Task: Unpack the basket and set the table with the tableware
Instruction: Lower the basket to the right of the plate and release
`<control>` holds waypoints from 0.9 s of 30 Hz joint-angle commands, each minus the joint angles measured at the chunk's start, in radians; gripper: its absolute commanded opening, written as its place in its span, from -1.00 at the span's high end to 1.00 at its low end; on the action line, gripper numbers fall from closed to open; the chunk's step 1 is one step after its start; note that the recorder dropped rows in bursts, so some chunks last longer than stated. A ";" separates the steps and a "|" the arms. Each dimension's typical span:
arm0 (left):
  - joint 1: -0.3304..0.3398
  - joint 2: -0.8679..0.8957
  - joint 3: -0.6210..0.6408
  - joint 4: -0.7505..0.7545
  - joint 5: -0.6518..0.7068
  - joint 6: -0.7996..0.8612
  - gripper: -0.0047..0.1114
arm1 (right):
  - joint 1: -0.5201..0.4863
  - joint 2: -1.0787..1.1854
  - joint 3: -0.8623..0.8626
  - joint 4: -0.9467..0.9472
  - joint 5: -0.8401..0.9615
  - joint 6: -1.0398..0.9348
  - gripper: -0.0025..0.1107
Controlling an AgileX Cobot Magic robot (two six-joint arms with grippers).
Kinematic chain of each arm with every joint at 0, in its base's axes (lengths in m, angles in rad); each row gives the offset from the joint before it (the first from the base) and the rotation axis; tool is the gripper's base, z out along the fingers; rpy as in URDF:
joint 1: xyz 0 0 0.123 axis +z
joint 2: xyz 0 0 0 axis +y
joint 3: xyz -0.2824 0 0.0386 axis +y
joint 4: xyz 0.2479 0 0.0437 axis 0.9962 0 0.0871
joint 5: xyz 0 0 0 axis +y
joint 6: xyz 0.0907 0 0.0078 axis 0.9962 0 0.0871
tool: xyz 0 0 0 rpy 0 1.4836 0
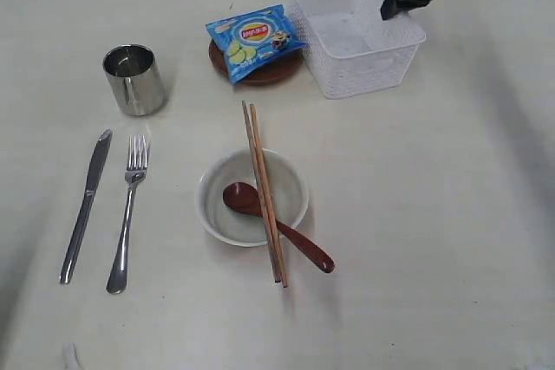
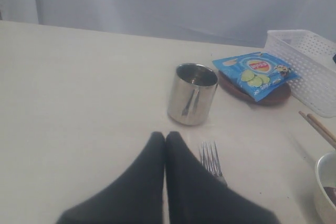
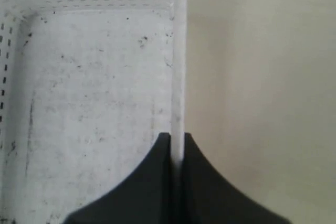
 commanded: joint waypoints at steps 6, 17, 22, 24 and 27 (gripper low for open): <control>0.001 -0.004 0.003 -0.003 -0.011 0.001 0.92 | 0.009 -0.055 0.020 -0.269 0.178 0.259 0.96; 0.001 -0.004 0.003 -0.003 -0.011 0.001 0.92 | 0.012 -0.167 0.251 -0.314 0.182 0.450 0.96; 0.001 -0.004 0.003 -0.003 -0.011 0.001 0.92 | 0.012 -0.201 0.398 -0.308 0.041 0.425 0.96; 0.001 -0.004 0.003 -0.003 -0.011 0.001 0.92 | 0.012 -0.212 0.398 -0.275 0.032 0.409 0.96; 0.001 -0.004 0.003 -0.003 -0.011 0.001 0.92 | 0.012 -0.216 0.398 -0.212 0.044 0.385 0.96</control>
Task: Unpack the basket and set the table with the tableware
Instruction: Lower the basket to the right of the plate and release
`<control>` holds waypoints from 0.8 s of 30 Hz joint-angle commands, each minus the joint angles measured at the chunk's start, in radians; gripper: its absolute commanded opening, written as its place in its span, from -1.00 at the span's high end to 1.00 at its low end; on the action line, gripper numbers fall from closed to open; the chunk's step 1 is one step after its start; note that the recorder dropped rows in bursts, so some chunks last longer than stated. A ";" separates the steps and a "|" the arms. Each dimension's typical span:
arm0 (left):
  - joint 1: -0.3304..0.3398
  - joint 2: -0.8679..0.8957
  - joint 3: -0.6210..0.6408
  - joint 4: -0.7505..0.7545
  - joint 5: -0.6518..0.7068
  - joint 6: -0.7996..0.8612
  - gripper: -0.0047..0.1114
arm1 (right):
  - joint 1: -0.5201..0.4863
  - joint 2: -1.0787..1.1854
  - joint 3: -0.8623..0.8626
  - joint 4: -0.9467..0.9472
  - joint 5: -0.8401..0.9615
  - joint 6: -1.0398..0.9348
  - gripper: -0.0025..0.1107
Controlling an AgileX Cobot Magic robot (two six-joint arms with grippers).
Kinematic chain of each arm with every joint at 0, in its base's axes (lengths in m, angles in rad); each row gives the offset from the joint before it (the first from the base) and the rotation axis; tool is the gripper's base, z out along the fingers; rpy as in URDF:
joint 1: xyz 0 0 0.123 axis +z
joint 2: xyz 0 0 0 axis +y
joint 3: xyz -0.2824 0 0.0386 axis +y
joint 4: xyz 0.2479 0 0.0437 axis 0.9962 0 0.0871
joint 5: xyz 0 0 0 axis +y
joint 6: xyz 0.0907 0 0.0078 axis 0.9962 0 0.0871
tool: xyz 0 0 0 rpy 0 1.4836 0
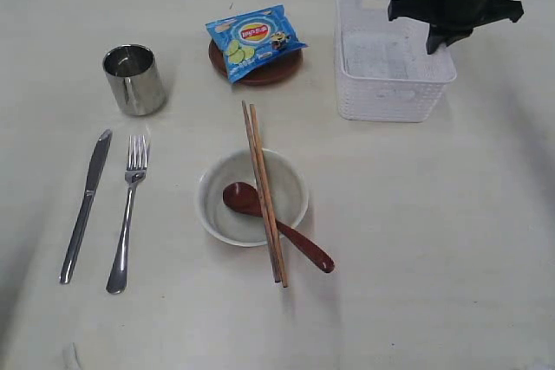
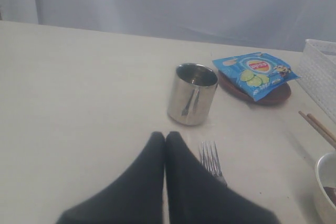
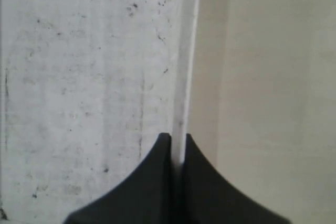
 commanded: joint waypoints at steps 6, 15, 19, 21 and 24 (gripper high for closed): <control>0.001 -0.004 0.003 -0.003 -0.011 0.001 0.92 | -0.002 0.017 0.022 0.121 0.079 -0.094 0.96; 0.001 -0.004 0.003 -0.003 -0.011 0.001 0.92 | -0.002 0.017 0.022 0.116 0.075 -0.092 0.96; 0.001 -0.004 0.003 -0.003 -0.011 0.001 0.92 | -0.002 0.017 0.022 0.097 0.074 -0.092 0.96; 0.001 -0.004 0.003 -0.003 -0.011 0.001 0.92 | -0.002 0.017 0.022 0.097 0.071 -0.104 0.94; 0.001 -0.004 0.003 -0.003 -0.011 0.001 0.92 | -0.005 0.012 0.022 0.085 0.052 -0.115 0.66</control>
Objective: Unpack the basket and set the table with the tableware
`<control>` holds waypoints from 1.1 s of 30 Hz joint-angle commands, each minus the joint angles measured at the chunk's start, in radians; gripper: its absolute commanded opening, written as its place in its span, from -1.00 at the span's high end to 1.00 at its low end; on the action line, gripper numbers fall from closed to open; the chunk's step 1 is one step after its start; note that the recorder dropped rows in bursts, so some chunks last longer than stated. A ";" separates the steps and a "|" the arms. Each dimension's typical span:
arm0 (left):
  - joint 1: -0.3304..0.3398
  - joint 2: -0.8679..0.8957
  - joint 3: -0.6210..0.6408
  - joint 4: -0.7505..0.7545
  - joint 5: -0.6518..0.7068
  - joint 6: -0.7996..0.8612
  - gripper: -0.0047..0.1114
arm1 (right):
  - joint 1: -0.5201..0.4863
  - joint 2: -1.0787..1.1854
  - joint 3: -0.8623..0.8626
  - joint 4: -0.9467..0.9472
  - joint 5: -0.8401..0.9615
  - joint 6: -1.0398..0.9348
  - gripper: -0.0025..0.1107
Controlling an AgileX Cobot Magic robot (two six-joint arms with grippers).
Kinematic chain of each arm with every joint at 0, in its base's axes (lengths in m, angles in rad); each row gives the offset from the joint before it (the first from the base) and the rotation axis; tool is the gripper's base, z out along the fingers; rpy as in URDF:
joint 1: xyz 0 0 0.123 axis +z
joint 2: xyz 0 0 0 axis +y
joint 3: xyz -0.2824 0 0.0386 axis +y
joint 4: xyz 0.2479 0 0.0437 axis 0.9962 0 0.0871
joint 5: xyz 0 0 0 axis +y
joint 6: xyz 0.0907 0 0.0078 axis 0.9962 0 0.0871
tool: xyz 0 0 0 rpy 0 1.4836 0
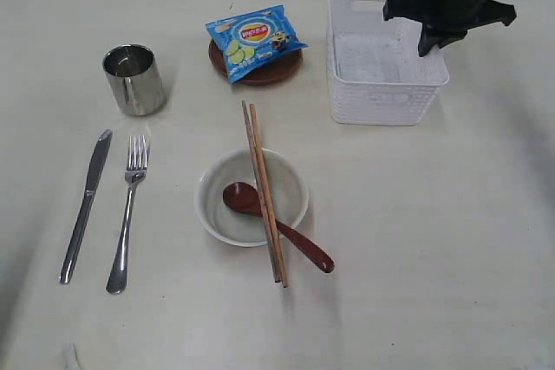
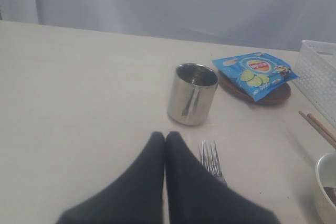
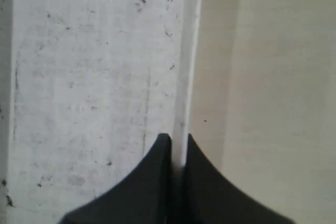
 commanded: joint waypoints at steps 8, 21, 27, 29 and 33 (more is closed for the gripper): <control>0.001 -0.004 0.003 -0.003 -0.011 0.001 0.92 | 0.001 -0.032 -0.007 -0.013 0.026 -0.027 -0.08; 0.001 -0.004 0.003 -0.003 -0.011 0.001 0.92 | 0.001 -0.307 -0.176 0.063 0.168 -0.106 0.92; 0.001 -0.004 0.003 -0.003 -0.011 0.001 0.92 | 0.006 -0.520 0.072 0.182 -0.091 -0.112 0.95; 0.001 -0.004 0.003 -0.003 -0.011 0.001 0.92 | 0.029 -0.621 0.220 0.201 -0.267 -0.129 0.95; 0.001 -0.004 0.003 -0.003 -0.011 0.001 0.92 | 0.076 -0.826 0.524 0.204 -0.573 -0.131 0.95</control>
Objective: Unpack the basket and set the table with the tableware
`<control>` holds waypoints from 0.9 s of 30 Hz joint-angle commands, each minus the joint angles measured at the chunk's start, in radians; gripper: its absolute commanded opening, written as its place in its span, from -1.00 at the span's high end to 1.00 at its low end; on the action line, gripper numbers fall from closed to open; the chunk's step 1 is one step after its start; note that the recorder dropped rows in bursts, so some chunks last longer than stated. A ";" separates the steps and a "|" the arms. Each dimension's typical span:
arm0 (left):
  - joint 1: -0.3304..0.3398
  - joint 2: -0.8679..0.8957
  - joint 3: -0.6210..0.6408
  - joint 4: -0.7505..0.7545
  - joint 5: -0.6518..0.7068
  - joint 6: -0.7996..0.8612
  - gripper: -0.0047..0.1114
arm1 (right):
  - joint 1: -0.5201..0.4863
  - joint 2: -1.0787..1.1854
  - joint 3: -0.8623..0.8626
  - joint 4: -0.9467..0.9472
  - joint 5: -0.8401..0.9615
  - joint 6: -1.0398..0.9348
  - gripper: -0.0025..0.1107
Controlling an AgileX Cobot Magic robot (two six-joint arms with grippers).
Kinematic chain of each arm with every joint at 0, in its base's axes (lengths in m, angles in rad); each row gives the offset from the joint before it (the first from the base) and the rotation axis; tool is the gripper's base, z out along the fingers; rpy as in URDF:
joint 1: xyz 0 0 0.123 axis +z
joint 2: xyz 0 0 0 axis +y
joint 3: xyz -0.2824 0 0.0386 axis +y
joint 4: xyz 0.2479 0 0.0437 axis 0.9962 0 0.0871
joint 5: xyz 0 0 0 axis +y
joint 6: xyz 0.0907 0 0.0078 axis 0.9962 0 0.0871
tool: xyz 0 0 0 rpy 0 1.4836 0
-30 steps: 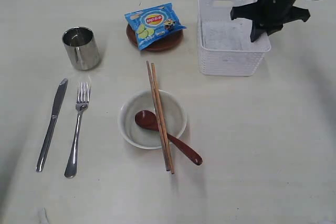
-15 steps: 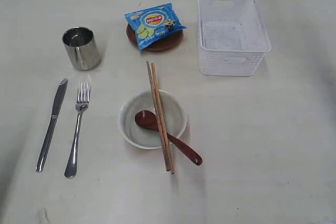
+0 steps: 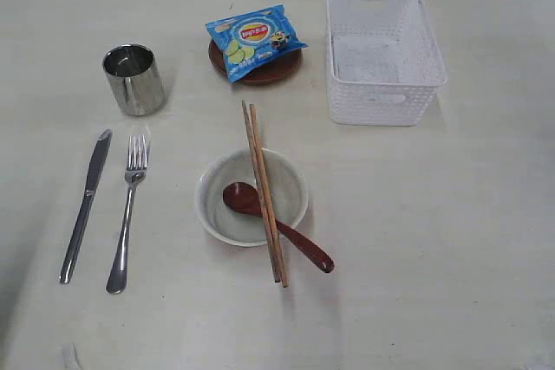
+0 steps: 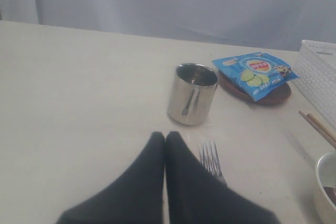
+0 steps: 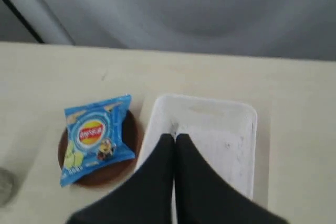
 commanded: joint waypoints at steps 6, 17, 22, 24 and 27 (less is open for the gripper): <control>0.001 -0.004 0.003 -0.003 -0.011 0.001 0.92 | 0.051 -0.365 0.439 0.024 -0.314 -0.010 0.95; 0.001 -0.004 0.003 -0.003 -0.011 0.001 0.92 | 0.060 -0.610 0.546 0.030 -0.308 -0.008 0.95; 0.001 -0.004 0.003 -0.003 -0.011 0.001 0.92 | 0.076 -0.670 0.546 0.035 -0.308 -0.008 0.95; 0.001 -0.004 0.003 -0.003 -0.011 0.001 0.92 | 0.076 -0.684 0.546 0.038 -0.308 -0.008 0.95; 0.001 -0.004 0.003 -0.003 -0.011 0.001 0.92 | 0.076 -0.699 0.546 0.038 -0.308 -0.008 0.95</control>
